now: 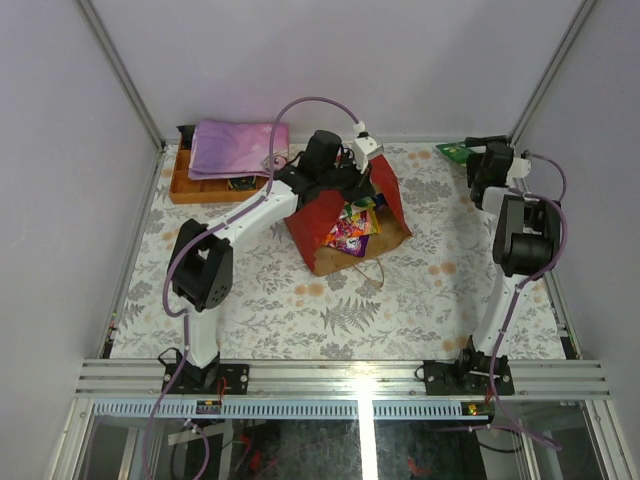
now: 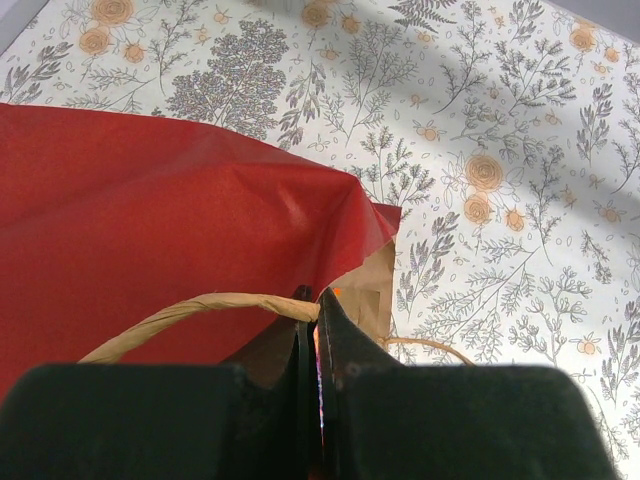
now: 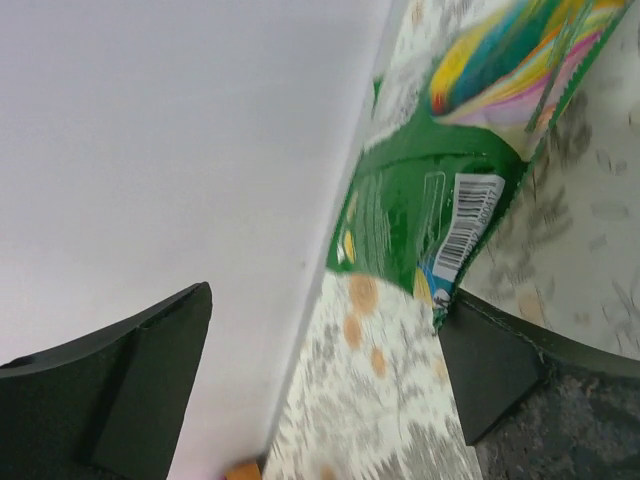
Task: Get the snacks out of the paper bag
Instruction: Place the snack at the corner of the board.
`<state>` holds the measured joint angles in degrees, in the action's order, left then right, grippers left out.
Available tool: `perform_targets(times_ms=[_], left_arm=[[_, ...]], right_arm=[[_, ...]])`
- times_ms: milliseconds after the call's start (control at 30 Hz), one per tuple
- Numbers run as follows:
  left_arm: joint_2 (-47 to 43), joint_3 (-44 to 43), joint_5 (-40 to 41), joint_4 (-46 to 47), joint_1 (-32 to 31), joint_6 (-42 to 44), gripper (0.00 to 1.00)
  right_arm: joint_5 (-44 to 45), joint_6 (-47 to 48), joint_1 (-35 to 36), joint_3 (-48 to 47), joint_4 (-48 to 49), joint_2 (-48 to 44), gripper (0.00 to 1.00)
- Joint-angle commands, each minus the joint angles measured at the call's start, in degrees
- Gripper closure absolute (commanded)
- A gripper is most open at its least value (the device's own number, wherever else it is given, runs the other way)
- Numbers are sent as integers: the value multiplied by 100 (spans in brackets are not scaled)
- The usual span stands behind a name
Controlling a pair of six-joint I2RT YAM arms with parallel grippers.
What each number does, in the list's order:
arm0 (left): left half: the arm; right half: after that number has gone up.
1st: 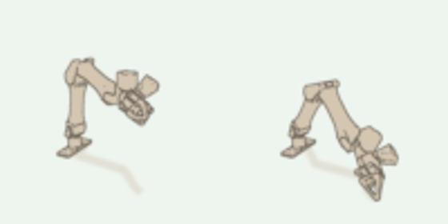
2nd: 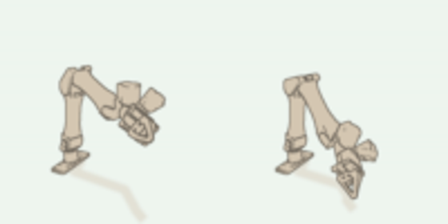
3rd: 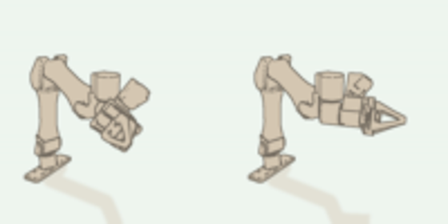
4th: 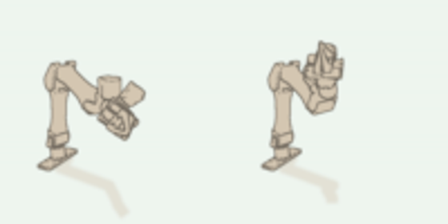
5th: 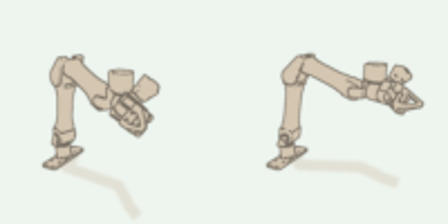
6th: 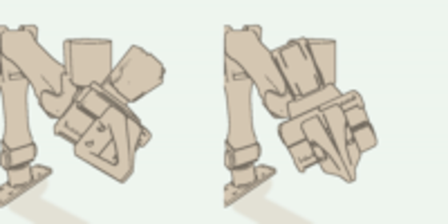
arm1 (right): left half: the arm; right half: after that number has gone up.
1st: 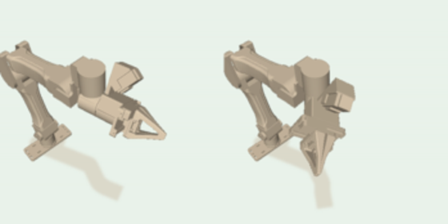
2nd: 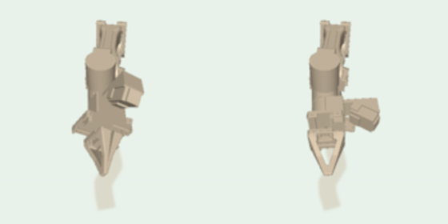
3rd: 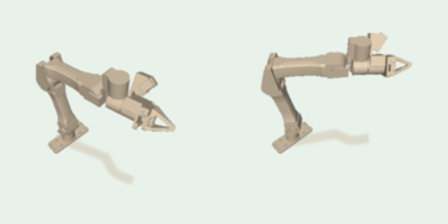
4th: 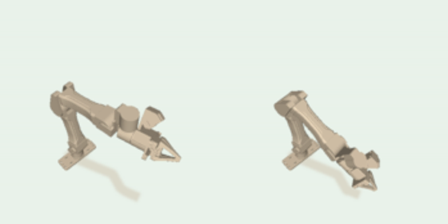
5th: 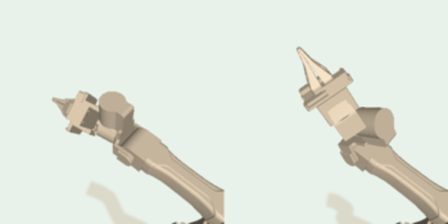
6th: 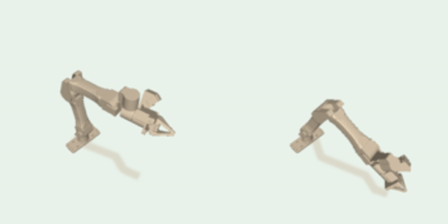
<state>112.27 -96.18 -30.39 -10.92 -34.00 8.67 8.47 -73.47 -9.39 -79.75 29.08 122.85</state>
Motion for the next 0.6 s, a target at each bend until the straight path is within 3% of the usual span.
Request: perform_targets(times_ms=[0,100,167,233,300,367,400,567], left_arm=[[-119,-73,35,-163,40,98,100],[-168,-60,130,-279,40,204,100],[-236,-17,224,-359,42,282,90],[-316,63,272,-452,45,393,68],[-431,201,310,-477,42,461,34],[-559,364,324,-440,32,480,7],[-629,439,351,-393,33,478,1],[-1302,857,386,60,42,148,0]], right_arm=[[-751,284,122,725,813,-784,0],[-1147,342,149,1485,827,-1482,0],[-1322,473,221,2090,795,-2093,1],[-1386,688,332,2700,574,-2781,1],[-1333,892,474,3318,284,-3646,1],[-1201,1055,679,3912,69,-4314,1],[-1147,1165,806,4138,-33,-4631,1],[-1034,2076,1411,4484,-1222,-5959,1]])
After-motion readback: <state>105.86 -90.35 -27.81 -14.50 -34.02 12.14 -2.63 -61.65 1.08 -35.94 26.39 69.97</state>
